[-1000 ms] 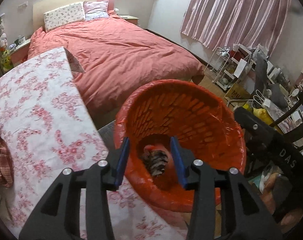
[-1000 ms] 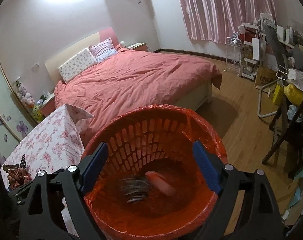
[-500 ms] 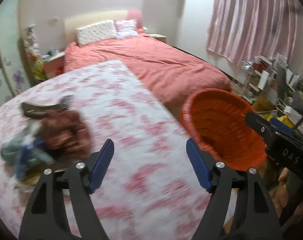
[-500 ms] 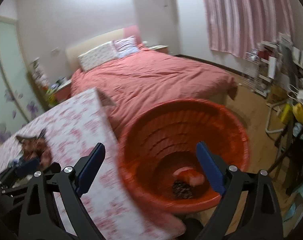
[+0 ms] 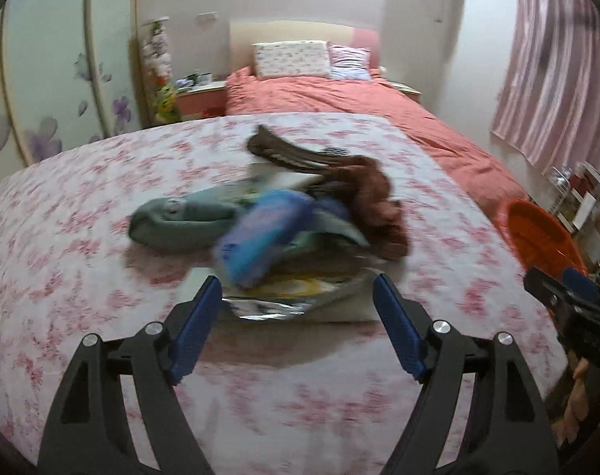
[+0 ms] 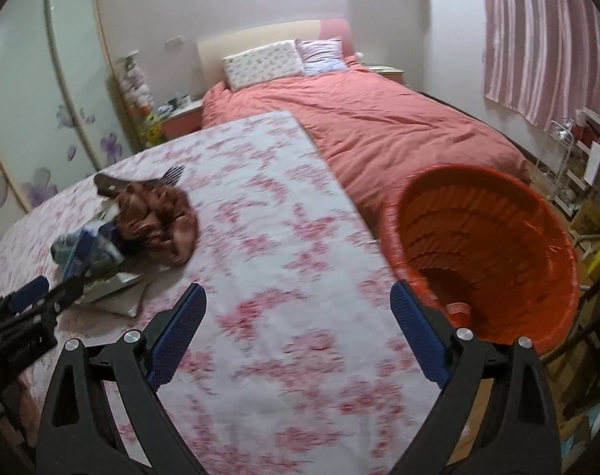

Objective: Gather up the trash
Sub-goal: 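Grasp the blue tissue pack with the left tool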

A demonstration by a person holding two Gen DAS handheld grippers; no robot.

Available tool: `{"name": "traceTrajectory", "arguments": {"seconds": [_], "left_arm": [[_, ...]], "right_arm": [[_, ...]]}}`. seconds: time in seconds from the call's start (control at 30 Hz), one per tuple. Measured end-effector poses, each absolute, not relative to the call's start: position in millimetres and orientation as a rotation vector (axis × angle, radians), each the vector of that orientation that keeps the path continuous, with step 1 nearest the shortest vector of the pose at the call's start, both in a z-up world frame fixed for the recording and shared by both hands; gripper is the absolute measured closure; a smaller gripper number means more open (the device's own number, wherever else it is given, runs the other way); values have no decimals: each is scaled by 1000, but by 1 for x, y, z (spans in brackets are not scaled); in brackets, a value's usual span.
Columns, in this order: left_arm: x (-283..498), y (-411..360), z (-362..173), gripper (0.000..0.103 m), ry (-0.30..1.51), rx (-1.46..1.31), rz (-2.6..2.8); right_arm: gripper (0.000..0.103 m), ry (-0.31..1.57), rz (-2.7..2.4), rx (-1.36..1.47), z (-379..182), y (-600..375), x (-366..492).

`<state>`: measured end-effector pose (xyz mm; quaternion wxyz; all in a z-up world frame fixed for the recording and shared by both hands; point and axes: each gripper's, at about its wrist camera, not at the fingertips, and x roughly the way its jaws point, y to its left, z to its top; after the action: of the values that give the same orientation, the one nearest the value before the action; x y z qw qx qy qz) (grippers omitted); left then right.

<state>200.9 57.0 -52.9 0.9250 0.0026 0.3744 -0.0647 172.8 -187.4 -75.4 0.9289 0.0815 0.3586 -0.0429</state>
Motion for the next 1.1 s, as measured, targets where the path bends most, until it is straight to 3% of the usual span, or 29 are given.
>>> {"name": "traceTrajectory", "arguments": {"seconds": [0.13,0.4,0.57,0.77,1.0,1.1], "left_arm": [[216,73,-59,26,781,3,-99],[243,61,-72,43,805,59,-67],[256,58,-74,69,810,80,-53],[250,76,-65,82,792,4,-90],[246,102,-49,86,772,-85,-101],[245,111,-43,86,766,-108,-101]], "right_arm": [[10,748,-76,158,-79,-174,174],[10,771,-71,155,-86,-167,182],[10,780,-64,163,-89,-167,185],[10,774,-46,158,-88,-160,191],[10,754,6,155,-86,-141,210],[15,753,36,161,-87,-133,221]]}}
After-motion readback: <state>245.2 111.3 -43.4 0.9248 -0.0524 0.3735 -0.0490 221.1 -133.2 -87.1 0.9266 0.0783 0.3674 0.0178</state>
